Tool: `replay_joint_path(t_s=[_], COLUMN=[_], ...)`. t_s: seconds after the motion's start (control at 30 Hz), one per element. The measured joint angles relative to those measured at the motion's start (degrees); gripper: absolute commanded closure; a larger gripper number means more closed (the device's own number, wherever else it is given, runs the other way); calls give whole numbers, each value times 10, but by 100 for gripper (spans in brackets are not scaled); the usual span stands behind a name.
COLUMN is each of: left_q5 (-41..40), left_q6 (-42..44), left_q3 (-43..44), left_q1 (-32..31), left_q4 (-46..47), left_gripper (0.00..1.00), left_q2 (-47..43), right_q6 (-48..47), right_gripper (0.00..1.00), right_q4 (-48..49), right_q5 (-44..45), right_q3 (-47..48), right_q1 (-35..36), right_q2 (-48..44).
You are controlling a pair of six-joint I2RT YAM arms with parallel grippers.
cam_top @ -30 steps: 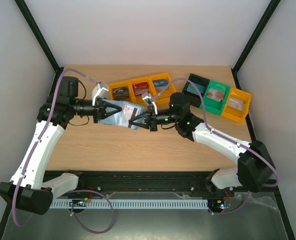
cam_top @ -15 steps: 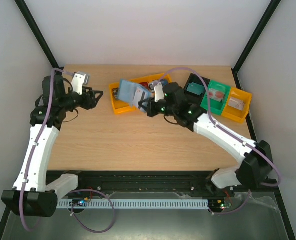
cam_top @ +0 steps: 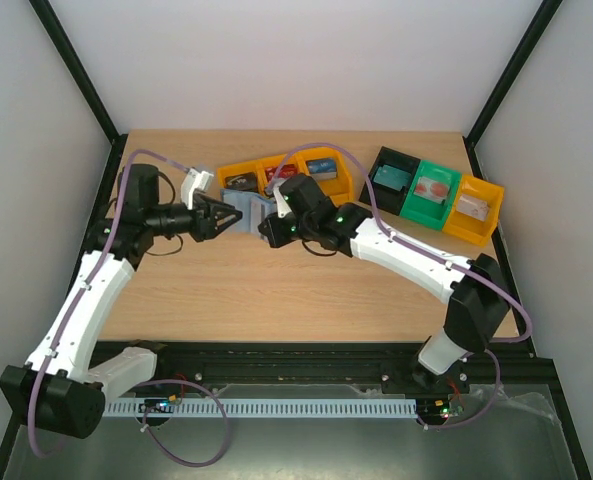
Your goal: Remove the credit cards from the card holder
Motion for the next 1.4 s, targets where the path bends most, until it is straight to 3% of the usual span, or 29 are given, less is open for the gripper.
replay_joint_path(t_s=[0.3,0.6,0.9,0.97,1.03,1.07,1.3,1.4], left_q5=[18,44,93,115,134,141,197,220], left_q6=[-34,-34,-29,-18,6,21,91,103], left_q3=[-57,-57,-67,-67,-66,-65,-44,-43], left_q1=[-9,10,9,5,3,4,10,12], left_q4=[24,33,41,37,24,16,-40,-47], left_gripper=[57,59,74,81,96,98,97,79], left_q2=[10,-3,-7,-7,-8,-8,-9,-10], right_q6=[-10,-20,-9,0,4,6,8,8], right_gripper=[98,98,98,98,98,98,98,98], right_q4=[107,159,200,215,219,220,235,243], right_q5=[-201,-307,-361,-369,-380,-388,-426,-435], right_q3=[-26,-69,-95,-98,-99,-99,-106,-116], right_q1=[-1,-17,-29,-33,-36,-38,-44,-45], right_q2=[-24,-66,-83,-83,-83,-83,-93,-106])
